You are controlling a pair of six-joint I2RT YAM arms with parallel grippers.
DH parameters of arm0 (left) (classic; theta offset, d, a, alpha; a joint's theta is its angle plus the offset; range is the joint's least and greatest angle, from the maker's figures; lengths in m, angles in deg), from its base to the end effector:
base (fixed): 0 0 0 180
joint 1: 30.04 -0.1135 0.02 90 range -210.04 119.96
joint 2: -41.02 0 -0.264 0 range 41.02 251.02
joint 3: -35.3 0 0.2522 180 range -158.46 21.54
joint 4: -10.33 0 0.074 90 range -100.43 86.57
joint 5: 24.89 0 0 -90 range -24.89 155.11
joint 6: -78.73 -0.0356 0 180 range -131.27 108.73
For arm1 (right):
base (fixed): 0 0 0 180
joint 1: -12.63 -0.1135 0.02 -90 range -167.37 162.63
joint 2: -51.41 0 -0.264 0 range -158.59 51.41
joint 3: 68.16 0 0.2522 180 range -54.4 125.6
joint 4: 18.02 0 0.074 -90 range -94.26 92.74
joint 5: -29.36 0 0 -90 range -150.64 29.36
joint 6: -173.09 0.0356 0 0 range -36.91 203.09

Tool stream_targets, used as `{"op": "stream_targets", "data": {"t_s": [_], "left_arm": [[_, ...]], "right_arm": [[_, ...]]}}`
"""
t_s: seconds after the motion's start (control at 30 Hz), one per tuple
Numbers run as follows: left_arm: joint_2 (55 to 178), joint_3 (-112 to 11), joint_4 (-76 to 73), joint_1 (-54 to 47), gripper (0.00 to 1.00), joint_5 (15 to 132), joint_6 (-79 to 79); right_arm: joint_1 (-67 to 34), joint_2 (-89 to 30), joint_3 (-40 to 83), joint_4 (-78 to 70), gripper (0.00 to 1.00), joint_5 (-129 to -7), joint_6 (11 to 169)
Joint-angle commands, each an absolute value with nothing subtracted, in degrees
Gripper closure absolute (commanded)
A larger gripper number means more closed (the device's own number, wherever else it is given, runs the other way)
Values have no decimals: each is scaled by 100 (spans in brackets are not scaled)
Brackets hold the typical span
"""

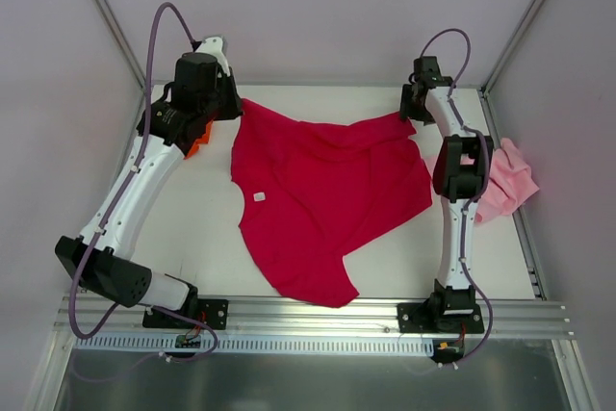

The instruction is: Fold and stack the t-shirts

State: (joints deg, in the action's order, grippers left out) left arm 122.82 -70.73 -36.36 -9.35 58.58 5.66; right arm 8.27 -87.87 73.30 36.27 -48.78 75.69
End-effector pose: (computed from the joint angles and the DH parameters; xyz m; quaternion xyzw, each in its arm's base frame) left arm 0.2946 -0.1069 0.4365 -0.0044 0.8305 -0.1341 0.5406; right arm 0.5379 0.0337 0.2094 -0.0630 0.9393 -0.1062 0.3202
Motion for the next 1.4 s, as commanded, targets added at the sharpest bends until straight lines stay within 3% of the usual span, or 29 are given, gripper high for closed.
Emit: {"op": "stream_targets", "data": {"t_s": [0.0,0.37,0.83,1.37], "left_arm": [[11986,-7004,-3569,-912,100,5781,640],[12047,-6925,-3525,-912,100,5763,578],[12196,-7180,-3525,-912,100,5904,525],[12082,-7268,-3657,-912,100,6045,516]], "right_arm": [[990,-8675,7479,3380,38,-5369,7457],[1034,-9009,7945,3353,37,-6713,7553],[1034,-9141,8060,3652,38,-7364,7878],[929,-8842,7655,3564,36,-6231,7685]]}}
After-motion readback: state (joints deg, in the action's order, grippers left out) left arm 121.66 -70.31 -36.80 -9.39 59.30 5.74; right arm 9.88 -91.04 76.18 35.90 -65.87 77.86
